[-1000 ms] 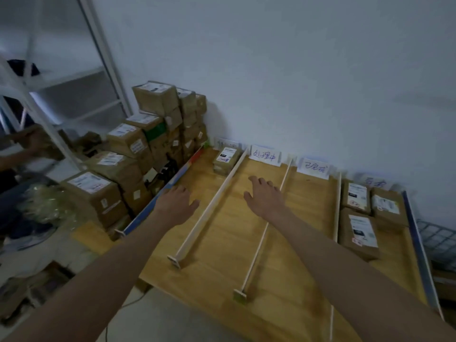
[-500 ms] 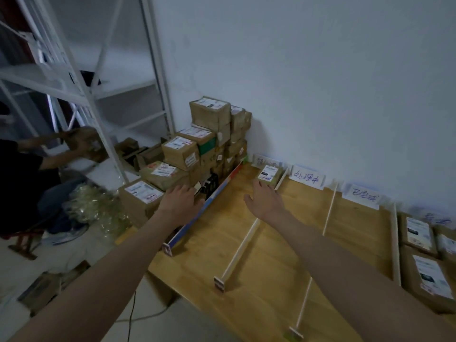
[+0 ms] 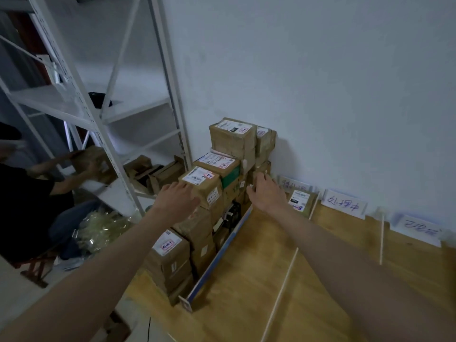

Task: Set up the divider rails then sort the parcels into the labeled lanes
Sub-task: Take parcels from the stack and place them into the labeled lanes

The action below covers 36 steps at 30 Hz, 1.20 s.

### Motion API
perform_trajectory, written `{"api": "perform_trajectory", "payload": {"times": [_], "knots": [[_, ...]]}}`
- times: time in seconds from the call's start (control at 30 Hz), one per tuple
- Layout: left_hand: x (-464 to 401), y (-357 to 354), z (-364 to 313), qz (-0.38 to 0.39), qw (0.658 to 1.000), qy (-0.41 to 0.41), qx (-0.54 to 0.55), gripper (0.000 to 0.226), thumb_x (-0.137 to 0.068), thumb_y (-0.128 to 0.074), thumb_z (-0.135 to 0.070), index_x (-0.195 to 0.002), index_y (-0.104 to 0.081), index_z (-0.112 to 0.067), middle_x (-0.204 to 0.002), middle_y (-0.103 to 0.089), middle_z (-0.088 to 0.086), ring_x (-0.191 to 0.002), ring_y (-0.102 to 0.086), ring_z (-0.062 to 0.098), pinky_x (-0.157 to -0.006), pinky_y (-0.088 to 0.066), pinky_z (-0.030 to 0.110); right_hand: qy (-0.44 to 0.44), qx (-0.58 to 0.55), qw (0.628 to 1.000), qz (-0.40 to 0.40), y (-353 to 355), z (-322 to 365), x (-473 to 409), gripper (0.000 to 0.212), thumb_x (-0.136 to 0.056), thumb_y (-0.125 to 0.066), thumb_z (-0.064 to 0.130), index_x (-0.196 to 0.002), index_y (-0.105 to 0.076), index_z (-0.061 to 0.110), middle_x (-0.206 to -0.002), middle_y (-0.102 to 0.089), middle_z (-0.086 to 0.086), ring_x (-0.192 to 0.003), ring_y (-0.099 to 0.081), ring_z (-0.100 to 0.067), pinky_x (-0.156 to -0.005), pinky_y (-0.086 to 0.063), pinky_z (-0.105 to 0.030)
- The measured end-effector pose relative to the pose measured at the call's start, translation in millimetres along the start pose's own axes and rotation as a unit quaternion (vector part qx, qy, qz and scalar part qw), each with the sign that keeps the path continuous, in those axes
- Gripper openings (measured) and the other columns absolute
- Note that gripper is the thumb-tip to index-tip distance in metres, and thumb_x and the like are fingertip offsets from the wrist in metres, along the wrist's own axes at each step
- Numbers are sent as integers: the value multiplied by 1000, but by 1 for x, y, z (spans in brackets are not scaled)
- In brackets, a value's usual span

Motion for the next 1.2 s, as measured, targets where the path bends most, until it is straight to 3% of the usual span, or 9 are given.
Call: {"api": "perform_trajectory", "payload": {"times": [0.17, 0.27, 0.47, 0.67, 0.77, 0.87, 1.0, 1.1, 1.2], "knots": [[-54, 15, 23, -12, 1000, 10, 1, 58, -101, -31, -53, -144, -43, -16, -145, -49, 8, -132, -46, 27, -110, -32, 45, -21, 8, 1000, -3, 1, 10, -42, 39, -99, -42, 41, -123, -47, 10, -127, -54, -14, -119, -50, -34, -97, -45, -47], [-92, 24, 32, -18, 1000, -4, 13, 53, -101, -31, -51, -132, -50, -12, -135, -55, 12, -121, -52, 30, -105, -39, 46, -40, -21, 999, -19, 4, 16, -67, 43, -100, -41, 43, -128, -47, 11, -130, -53, -13, -119, -50, -34, -97, -45, -46], [-178, 39, 44, -26, 994, -31, 97, 64, -101, -32, -55, -149, -37, -13, -152, -40, 12, -134, -44, 31, -108, -39, 48, -96, -58, 993, -44, 10, 25, -106, 43, -99, -46, 41, -129, -47, 10, -129, -53, -12, -119, -50, -32, -98, -46, -49], [-247, 46, 46, -28, 985, -66, 159, 65, -101, -34, -54, -147, -39, -7, -150, -41, 14, -132, -44, 33, -108, -39, 49, -148, -103, 983, -33, 18, 47, -132, 39, -103, -47, 24, -132, -49, -1, -134, -52, -19, -123, -50, -34, -94, -43, -33], [-271, 44, 44, -1, 967, -40, 253, 68, -101, -37, -52, -147, -36, -3, -150, -39, 17, -135, -42, 33, -108, -36, 44, -144, -136, 980, -29, 12, 58, -148, 33, -103, -47, 26, -128, -56, 7, -128, -59, -13, -119, -56, -30, -88, -43, -30], [-284, 40, 40, 18, 940, -11, 340, 67, -101, -41, -48, -146, -35, 1, -148, -41, 20, -132, -44, 35, -100, -39, 38, -143, -168, 975, -22, 1, 64, -168, 34, -98, -54, 34, -128, -57, 19, -131, -60, -5, -120, -57, -26, -95, -46, -34], [-294, 28, 33, 67, 893, 18, 445, 60, -101, -42, -46, -142, -40, -2, -142, -49, 19, -125, -49, 34, -90, -41, 35, -187, -232, 954, -24, -8, 64, -185, 53, -93, -62, 25, -142, -44, 20, -135, -56, -2, -123, -52, -21, -102, -44, -40], [-294, 19, 30, 76, 850, 40, 520, 57, -100, -44, -46, -143, -42, -8, -142, -50, 15, -125, -50, 33, -91, -42, 38, -212, -271, 938, -34, -16, 60, -191, 52, -89, -64, 26, -139, -47, 21, -130, -62, -2, -120, -57, -24, -92, -46, -34], [-288, 17, 29, 58, 829, 50, 555, 53, -100, -45, -46, -140, -44, -11, -139, -52, 13, -122, -51, 31, -86, -42, 37, -214, -288, 932, -48, -17, 60, -186, 50, -89, -64, 30, -136, -48, 24, -128, -62, 3, -120, -57, -22, -93, -46, -35]]}}
Point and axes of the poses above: each hand's wrist, its own x-axis away from the middle knuckle, its own y-axis out of the back of the hand, z = x × y, the point moved 4 cm from there along -x, towards the middle knuckle
